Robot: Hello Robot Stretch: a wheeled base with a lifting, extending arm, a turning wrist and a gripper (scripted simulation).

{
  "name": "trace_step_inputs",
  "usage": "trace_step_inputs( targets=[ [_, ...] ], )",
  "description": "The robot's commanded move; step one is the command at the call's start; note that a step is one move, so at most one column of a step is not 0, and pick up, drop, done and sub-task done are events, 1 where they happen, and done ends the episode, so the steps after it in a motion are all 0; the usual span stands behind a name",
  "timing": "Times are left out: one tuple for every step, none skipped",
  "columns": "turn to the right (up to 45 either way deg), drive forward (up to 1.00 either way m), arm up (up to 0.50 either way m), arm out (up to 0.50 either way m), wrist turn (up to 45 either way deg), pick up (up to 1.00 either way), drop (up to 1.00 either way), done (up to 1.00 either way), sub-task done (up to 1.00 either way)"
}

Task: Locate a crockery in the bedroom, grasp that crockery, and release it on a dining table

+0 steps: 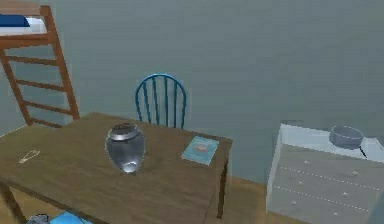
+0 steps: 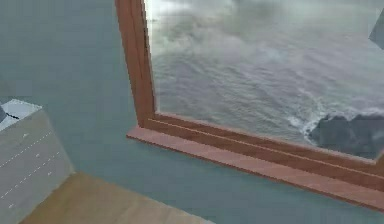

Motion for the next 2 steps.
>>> trace_step_inputs(
  targets=[
    [33.0,0.00,0.00,0.00,0.0,0.00,0.00,0.00,0.00],
    [0.0,0.95,0.00,0.00,0.0,0.00,0.00,0.00,0.00]
  ],
)
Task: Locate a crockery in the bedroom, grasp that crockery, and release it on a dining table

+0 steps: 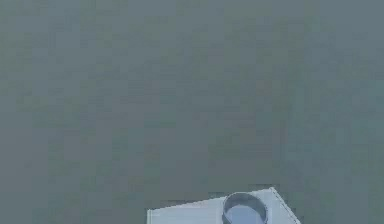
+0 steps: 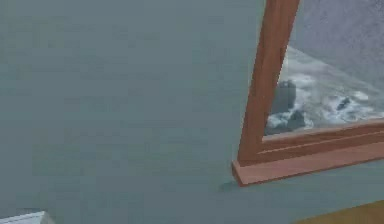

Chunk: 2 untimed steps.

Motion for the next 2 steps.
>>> trace_step_inputs(
  targets=[
    [-45.0,0.00,0.00,0.00,0.0,0.00,0.00,0.00,0.00],
    [-21.0,0.00,0.00,0.00,0.0,0.00,0.00,0.00,0.00]
  ],
)
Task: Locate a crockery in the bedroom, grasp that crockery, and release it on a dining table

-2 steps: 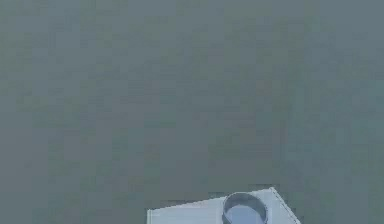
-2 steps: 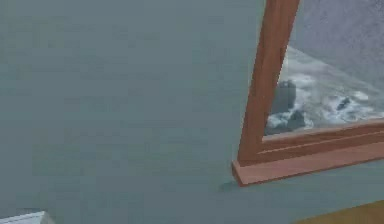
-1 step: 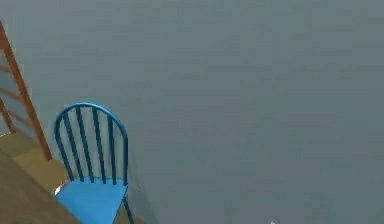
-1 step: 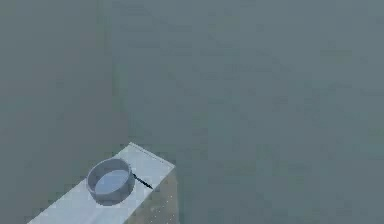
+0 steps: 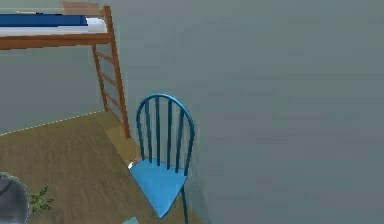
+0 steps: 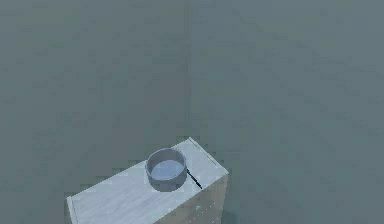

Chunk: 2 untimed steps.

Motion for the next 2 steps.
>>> trace_step_inputs(
  targets=[
    [0.0,0.00,0.50,0.00,0.0,0.00,0.00,0.00,0.00],
    [0.0,0.00,0.30,0.00,0.0,0.00,0.00,0.00,0.00]
  ],
)
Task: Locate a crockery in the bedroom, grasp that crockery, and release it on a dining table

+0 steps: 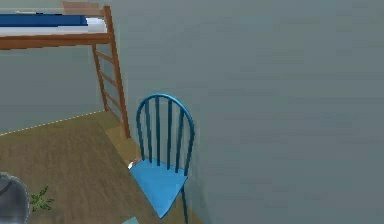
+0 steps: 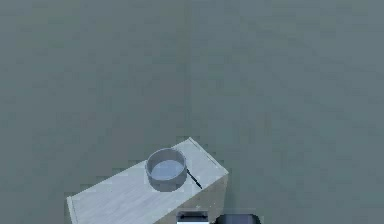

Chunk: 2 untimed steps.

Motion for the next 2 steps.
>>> trace_step_inputs(
  targets=[
    [0.0,0.00,0.00,0.20,0.0,0.00,0.00,0.00,0.00],
    [0.0,0.00,0.00,0.00,45.0,0.00,0.00,0.00,0.00]
  ],
)
